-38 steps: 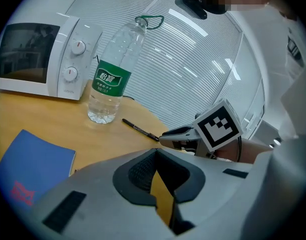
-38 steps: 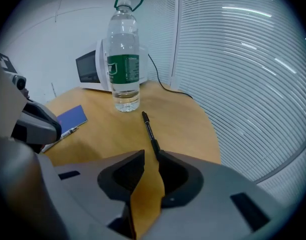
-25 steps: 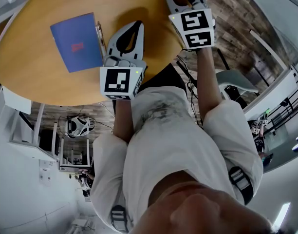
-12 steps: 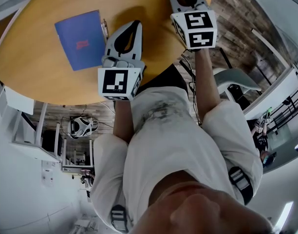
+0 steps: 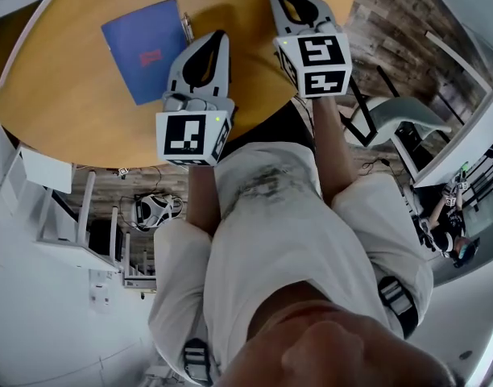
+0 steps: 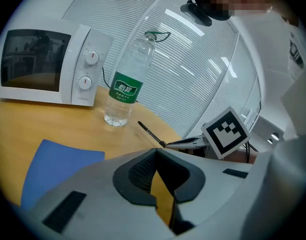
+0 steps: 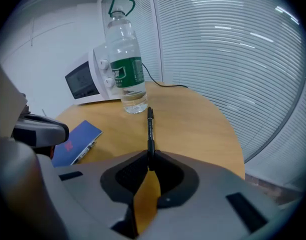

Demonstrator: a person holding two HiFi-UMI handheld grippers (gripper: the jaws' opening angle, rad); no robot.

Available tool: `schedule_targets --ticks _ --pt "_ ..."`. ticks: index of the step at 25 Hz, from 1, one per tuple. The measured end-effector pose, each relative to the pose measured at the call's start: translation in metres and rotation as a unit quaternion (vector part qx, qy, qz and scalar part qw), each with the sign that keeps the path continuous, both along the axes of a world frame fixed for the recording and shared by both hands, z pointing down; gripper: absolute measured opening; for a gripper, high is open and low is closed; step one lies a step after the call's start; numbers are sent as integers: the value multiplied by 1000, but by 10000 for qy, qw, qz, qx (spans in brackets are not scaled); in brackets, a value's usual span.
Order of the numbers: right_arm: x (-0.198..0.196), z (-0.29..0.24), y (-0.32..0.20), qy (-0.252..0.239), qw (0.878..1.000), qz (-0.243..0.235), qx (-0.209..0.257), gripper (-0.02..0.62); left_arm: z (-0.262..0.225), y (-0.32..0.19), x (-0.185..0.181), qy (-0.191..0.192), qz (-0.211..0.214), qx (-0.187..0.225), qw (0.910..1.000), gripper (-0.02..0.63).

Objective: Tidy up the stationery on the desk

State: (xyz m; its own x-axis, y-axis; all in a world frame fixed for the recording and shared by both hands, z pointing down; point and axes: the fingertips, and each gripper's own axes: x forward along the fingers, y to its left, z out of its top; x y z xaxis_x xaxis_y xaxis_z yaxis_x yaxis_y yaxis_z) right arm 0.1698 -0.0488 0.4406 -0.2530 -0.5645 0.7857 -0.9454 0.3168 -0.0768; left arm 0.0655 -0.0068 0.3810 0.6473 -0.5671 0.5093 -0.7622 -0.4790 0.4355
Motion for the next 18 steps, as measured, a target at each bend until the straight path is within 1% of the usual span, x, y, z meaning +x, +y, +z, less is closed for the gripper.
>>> schedule_targets --ticks 11,18 --pt "-60 4 72 -308 9974 623 -205 98 1 32 -46 -109 347 19 9993 8" --pt "-99 11 104 -425 9931 1051 -312 98 4 48 -72 -119 611 25 9981 8"
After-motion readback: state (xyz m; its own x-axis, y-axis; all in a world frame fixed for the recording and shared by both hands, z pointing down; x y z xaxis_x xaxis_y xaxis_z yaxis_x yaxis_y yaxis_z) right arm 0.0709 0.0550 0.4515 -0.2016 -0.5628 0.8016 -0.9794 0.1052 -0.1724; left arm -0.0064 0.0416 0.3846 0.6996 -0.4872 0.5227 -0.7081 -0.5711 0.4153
